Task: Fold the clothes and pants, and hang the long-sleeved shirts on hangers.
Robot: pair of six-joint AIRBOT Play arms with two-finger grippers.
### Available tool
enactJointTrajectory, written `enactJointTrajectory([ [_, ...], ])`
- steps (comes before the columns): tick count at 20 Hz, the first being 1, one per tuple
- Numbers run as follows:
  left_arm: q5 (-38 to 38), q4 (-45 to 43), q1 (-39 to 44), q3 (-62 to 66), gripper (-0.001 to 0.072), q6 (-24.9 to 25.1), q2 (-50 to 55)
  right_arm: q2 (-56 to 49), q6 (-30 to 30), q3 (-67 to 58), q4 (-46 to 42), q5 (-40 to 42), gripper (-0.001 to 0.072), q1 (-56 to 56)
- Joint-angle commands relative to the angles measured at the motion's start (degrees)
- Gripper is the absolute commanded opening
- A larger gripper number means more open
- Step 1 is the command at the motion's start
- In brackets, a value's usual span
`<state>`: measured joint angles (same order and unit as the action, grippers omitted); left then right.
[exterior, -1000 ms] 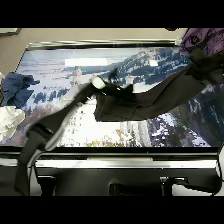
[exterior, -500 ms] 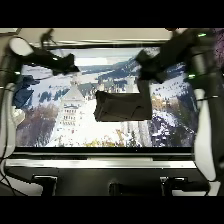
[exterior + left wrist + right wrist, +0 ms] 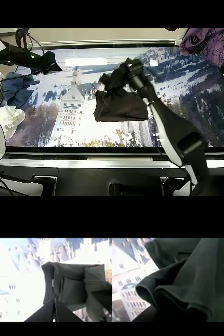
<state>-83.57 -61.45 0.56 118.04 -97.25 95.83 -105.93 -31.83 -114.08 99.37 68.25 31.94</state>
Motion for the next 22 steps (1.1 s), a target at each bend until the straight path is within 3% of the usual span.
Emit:
enactJointTrajectory([
  [1,-0.6,-0.1,-0.3,-0.3,0.0018,0.6,-0.1,-4.5,1.2,-0.1,0.8,-2.0,0.0037,2.0],
  [4,-0.7,-0.1,-0.2,-1.6,0.0018,0.8,-0.1,-6.8,0.8,-0.1,1.4,-2.7,0.0043,2.2],
  [5,-0.7,-0.1,-0.1,-2.1,0.0018,0.8,-0.1,-7.2,-0.2,-0.1,1.6,-3.2,0.0087,2.2],
  [7,-0.7,-0.1,-0.1,-2.8,0.0018,0.8,-0.1,-7.0,-3.7,-0.1,2.2,-4.3,0.0288,2.2],
  [8,-0.7,-0.1,-0.1,-2.8,0.0018,0.8,-0.1,-6.7,-5.1,-0.1,2.3,-4.4,0.0424,2.2],
  [9,-0.7,-0.1,-0.1,-2.8,0.0018,0.8,-0.1,-6.1,-6.4,-0.1,1.9,-4.6,0.0502,2.1],
  [12,-0.7,-0.1,-0.1,-2.8,0.0018,0.8,-0.1,-3.0,-10.6,-0.1,3.3,-4.5,0.0504,-0.7],
  [14,-0.7,-0.1,-0.1,-2.8,0.0018,0.8,-0.1,-0.1,-15.5,-0.1,6.2,-4.2,0.0550,-5.9],
  [17,-0.7,-0.1,-0.1,-2.8,0.0018,1.4,-0.2,4.7,-26.4,-0.1,11.8,-1.5,0.0551,-17.9],
  [22,-0.7,-0.1,-0.1,-2.8,0.0018,3.0,-0.2,7.0,-47.3,1.4,18.9,12.3,0.0592,-39.3],
])
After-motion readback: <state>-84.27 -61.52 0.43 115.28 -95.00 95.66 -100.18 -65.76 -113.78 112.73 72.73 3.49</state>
